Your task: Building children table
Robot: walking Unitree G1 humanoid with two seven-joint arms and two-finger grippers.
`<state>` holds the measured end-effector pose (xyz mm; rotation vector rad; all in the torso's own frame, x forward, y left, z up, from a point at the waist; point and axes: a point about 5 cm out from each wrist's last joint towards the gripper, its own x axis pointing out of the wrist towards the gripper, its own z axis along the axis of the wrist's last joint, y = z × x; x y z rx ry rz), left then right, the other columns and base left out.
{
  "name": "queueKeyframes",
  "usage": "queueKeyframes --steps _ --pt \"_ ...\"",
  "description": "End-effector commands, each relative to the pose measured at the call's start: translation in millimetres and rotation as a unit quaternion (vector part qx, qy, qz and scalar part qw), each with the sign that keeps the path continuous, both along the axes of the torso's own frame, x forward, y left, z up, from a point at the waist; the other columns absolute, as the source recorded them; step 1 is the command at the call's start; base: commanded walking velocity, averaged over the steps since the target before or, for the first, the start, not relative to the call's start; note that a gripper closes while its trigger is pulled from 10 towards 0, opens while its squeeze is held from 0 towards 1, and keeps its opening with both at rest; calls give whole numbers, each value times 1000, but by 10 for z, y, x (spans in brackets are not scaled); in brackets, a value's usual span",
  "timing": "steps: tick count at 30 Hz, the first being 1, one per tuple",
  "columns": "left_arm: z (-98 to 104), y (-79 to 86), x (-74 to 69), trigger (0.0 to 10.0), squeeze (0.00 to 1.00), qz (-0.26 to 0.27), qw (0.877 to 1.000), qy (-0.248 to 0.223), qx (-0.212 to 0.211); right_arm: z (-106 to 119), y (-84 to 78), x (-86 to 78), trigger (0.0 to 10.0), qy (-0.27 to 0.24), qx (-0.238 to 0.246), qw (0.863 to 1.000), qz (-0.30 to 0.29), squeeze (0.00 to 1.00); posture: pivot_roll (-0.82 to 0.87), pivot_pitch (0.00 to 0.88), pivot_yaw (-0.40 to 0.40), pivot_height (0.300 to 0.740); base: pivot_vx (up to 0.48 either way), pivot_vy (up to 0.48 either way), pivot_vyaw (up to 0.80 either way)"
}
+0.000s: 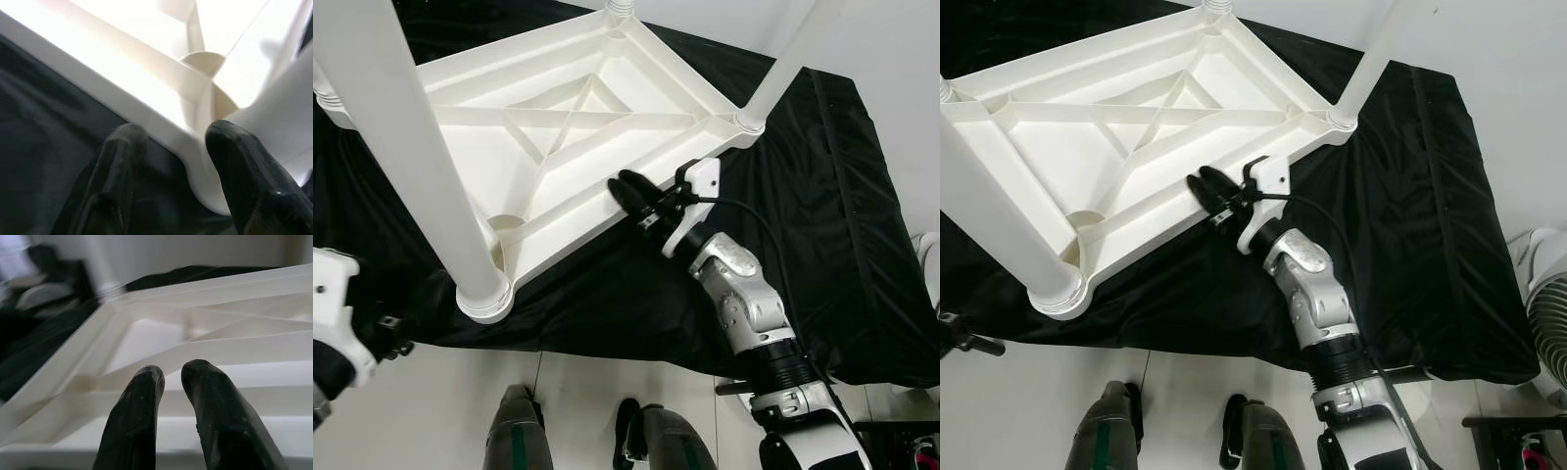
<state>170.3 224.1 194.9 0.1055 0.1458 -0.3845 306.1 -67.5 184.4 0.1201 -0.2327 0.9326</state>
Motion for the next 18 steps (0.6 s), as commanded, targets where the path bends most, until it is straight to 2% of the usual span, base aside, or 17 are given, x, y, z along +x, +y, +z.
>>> queueKeyframes --steps 1,2,4,5,6,7,10,14,15,16,17,18 --pt "-73 -194 19 10000 0 -43 999 15 -23 -33 25 -80 10000 0 -14 999 42 0 255 199 -116 740 0 0 0" --pt "-73 -194 19 10000 0 -43 999 15 -23 -33 25 -80 10000 0 -14 999 42 0 255 199 -116 740 0 0 0" --pt "-128 -396 80 10000 0 -70 997 18 -41 -61 8 -128 10000 -4 -41 996 74 0 238 199 -103 740 0 0 0" --pt "-128 -396 80 10000 0 -70 997 18 -41 -61 8 -128 10000 -4 -41 996 74 0 238 199 -103 740 0 0 0" --pt "-134 -468 103 10000 0 -77 996 17 -47 -72 -8 -137 10000 -4 -50 995 82 0 236 199 -103 740 0 0 0" --pt "-126 -592 122 10000 0 -91 994 13 -59 -87 -38 -150 10000 -10 -69 993 92 0 230 198 -96 740 0 0 0" --pt "-123 -664 123 10000 0 -98 993 13 -67 -96 -65 -141 10000 -13 -78 993 89 0 227 194 -93 740 0 0 0" --pt "-122 -750 115 10000 0 -108 991 13 -72 -88 -114 -88 10000 -19 -84 995 58 0 226 193 -91 740 0 0 0" --pt "-120 -780 126 10000 0 -108 991 11 -75 -72 -141 -19 10000 -22 -80 996 17 0 225 190 -89 740 0 0 0" --pt "-120 -780 126 10000 0 -108 991 11 -75 -72 -141 -19 10000 -22 -80 996 17 0 225 190 -89 740 0 0 0" --pt "-131 -815 136 10000 0 -110 991 11 -78 -61 -174 64 10000 -17 -69 997 -32 0 225 190 -89 740 0 0 0" --pt "-131 -815 136 10000 0 -110 991 11 -78 -61 -174 64 10000 -17 -69 997 -32 0 225 190 -89 740 0 0 0"
